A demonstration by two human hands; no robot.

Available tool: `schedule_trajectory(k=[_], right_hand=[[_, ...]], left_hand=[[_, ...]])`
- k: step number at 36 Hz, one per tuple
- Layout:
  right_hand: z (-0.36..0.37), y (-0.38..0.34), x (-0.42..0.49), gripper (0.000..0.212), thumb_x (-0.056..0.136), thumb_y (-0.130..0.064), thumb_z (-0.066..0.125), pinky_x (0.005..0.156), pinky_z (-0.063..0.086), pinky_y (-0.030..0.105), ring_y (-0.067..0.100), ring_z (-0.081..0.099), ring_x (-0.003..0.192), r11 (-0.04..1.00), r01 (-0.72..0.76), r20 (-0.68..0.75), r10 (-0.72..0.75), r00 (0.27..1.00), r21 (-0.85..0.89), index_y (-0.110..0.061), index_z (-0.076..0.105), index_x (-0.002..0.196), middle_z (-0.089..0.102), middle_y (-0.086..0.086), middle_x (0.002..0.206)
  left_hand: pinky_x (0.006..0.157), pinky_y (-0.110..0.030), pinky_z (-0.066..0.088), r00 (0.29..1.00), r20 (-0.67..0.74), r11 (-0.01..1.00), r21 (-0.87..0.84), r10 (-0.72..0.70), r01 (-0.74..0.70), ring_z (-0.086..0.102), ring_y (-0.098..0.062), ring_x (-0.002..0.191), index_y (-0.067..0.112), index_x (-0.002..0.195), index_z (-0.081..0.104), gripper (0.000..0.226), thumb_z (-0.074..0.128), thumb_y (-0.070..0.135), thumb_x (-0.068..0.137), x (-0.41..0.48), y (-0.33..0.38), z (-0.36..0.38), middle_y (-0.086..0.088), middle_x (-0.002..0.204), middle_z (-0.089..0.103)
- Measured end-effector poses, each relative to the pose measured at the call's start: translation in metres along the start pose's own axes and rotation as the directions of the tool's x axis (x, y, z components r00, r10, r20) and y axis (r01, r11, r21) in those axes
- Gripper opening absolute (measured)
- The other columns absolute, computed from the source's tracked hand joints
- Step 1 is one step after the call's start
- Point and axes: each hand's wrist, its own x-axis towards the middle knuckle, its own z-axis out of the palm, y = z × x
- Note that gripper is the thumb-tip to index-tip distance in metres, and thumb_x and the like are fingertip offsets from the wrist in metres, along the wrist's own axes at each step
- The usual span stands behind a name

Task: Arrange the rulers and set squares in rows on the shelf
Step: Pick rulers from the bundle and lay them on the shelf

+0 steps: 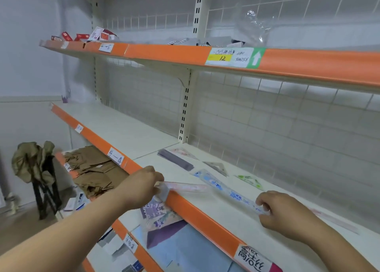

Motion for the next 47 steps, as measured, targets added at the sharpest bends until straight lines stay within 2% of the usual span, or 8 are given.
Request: schedule_trajectory(k=[15, 19, 23, 27, 33, 40, 44, 47], right_hand=[[0.020, -0.062, 0.047, 0.023, 0.082, -0.027, 0.051, 0.072, 0.043, 0.024, 0.008, 0.046, 0.077, 0.964, -0.261, -0.002, 0.262, 0.965, 0.045, -0.040, 0.033, 0.073, 0.042, -0.016, 0.080], [0.028, -0.082, 0.054, 0.013, 0.082, -0.030, 0.052, 0.072, 0.040, 0.023, 0.010, 0.045, 0.080, 0.947, -0.320, -0.013, 0.321, 0.947, 0.031, -0.036, 0.042, 0.089, 0.043, -0.015, 0.085], [0.034, -0.094, 0.056, 0.031, 0.085, -0.028, 0.053, 0.076, 0.042, 0.025, 0.014, 0.051, 0.089, 0.914, -0.401, 0.034, 0.403, 0.915, -0.058, -0.027, 0.054, 0.116, 0.055, -0.007, 0.111], [0.039, -0.098, 0.055, 0.031, 0.086, -0.024, 0.049, 0.077, 0.043, 0.026, 0.016, 0.056, 0.099, 0.889, -0.435, 0.069, 0.447, 0.892, -0.143, -0.025, 0.056, 0.116, 0.056, -0.004, 0.116], [0.038, -0.088, 0.052, 0.034, 0.086, -0.022, 0.049, 0.076, 0.041, 0.024, 0.014, 0.055, 0.104, 0.873, -0.452, 0.095, 0.473, 0.876, -0.183, -0.028, 0.056, 0.119, 0.055, -0.007, 0.118], [0.037, -0.068, 0.043, 0.027, 0.087, -0.020, 0.046, 0.078, 0.043, 0.025, 0.012, 0.051, 0.091, 0.864, -0.467, 0.131, 0.493, 0.860, -0.189, -0.027, 0.058, 0.111, 0.055, -0.009, 0.107], [0.040, -0.062, 0.042, 0.026, 0.090, -0.018, 0.043, 0.076, 0.041, 0.024, 0.011, 0.047, 0.086, 0.869, -0.456, 0.140, 0.484, 0.864, -0.191, -0.028, 0.058, 0.109, 0.045, -0.011, 0.095], [0.040, -0.060, 0.042, 0.019, 0.091, -0.018, 0.041, 0.070, 0.039, 0.024, 0.013, 0.046, 0.083, 0.875, -0.437, 0.154, 0.471, 0.869, -0.210, -0.029, 0.054, 0.084, 0.041, -0.009, 0.090]], left_hand=[[0.089, -0.023, 0.039, 0.964, 0.080, 0.967, 0.013, 0.253, -0.255, 0.052, -0.017, 0.115, 0.025, 0.124, 0.058, 0.033, 0.050, 0.016, 0.093, 0.111, -0.089, 0.002, 0.000, 0.123, 0.049], [0.093, -0.021, 0.038, 0.938, 0.114, 0.944, -0.012, 0.328, -0.329, 0.052, -0.017, 0.116, 0.026, 0.129, 0.055, 0.034, 0.053, 0.023, 0.095, 0.138, -0.115, 0.007, -0.001, 0.126, 0.049], [0.093, -0.026, 0.043, 0.911, 0.168, 0.925, -0.015, 0.377, -0.380, 0.053, -0.016, 0.111, 0.028, 0.123, 0.058, 0.030, 0.056, 0.029, 0.093, 0.152, -0.127, 0.014, 0.001, 0.121, 0.051], [0.089, -0.030, 0.045, 0.875, 0.199, 0.894, -0.012, 0.441, -0.448, 0.053, -0.016, 0.105, 0.031, 0.097, 0.060, 0.008, 0.055, 0.031, 0.090, 0.159, -0.128, 0.023, 0.002, 0.107, 0.053], [0.082, -0.026, 0.043, 0.857, 0.224, 0.882, -0.026, 0.464, -0.471, 0.053, -0.016, 0.098, 0.033, 0.088, 0.059, 0.010, 0.054, 0.024, 0.089, 0.167, -0.121, 0.032, 0.003, 0.101, 0.048], [0.072, -0.024, 0.037, 0.832, 0.242, 0.862, -0.034, 0.499, -0.507, 0.054, -0.017, 0.097, 0.033, 0.060, 0.031, 0.036, 0.051, 0.019, 0.087, 0.169, -0.119, 0.040, 0.008, 0.084, 0.041], [0.070, -0.023, 0.033, 0.832, 0.247, 0.865, -0.070, 0.497, -0.496, 0.054, -0.018, 0.095, 0.032, 0.059, 0.033, 0.038, 0.051, 0.019, 0.089, 0.166, -0.118, 0.040, 0.007, 0.082, 0.042], [0.076, -0.021, 0.036, 0.840, 0.247, 0.875, -0.084, 0.482, -0.477, 0.054, -0.015, 0.098, 0.034, 0.072, 0.052, 0.021, 0.053, 0.022, 0.090, 0.165, -0.118, 0.038, 0.006, 0.090, 0.049]])
